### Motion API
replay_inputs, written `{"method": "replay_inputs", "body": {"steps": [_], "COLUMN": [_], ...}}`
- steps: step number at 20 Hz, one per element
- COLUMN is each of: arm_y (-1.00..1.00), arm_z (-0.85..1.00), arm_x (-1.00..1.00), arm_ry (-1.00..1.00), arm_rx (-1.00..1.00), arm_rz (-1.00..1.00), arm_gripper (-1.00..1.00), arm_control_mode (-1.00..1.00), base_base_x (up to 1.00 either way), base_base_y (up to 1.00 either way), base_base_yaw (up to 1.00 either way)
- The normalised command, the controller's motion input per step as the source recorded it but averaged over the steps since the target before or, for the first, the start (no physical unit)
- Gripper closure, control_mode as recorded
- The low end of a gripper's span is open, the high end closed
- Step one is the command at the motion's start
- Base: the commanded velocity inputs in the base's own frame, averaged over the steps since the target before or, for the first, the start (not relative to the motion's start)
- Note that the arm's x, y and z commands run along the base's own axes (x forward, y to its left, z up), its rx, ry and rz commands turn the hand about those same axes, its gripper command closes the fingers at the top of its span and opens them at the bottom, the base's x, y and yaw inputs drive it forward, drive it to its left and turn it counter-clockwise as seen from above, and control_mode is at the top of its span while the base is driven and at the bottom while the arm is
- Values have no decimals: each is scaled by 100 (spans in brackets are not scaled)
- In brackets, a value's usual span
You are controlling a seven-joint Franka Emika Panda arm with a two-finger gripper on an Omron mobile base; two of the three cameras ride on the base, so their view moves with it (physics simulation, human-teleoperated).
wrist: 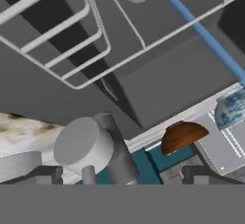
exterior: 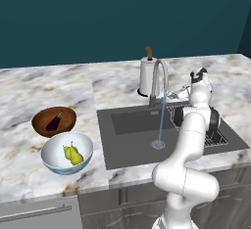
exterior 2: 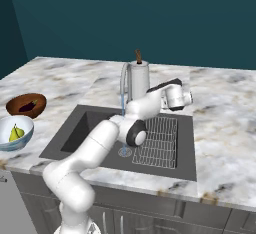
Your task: Pick the pears from the sink and place them in one bowl. Place the eggplant in the other bowl. Then turn off the sink faucet.
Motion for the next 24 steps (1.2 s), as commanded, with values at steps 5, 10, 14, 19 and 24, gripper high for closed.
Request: {"method": "replay_inputs", "body": {"steps": [5, 10, 14, 19, 24], "arm_y": [-7, 10, 37, 71, 100], "arm_z": [-19, -4, -15, -22, -1], "arm_x": [59, 67, 93, 75, 18], "arm_ry": [5, 1, 0, -3, -24], "arm_rx": [-1, -1, -4, -5, -20], "arm_rz": [0, 7, 28, 44, 41], "arm_gripper": [-100, -100, -100, -100, -100], "arm_control_mode": [-100, -100, -100, -100, -100], "base_base_x": [0, 0, 0, 0, 0], "base_base_y": [0, 0, 0, 0, 0], "base_base_yaw": [0, 0, 0, 0, 0]}}
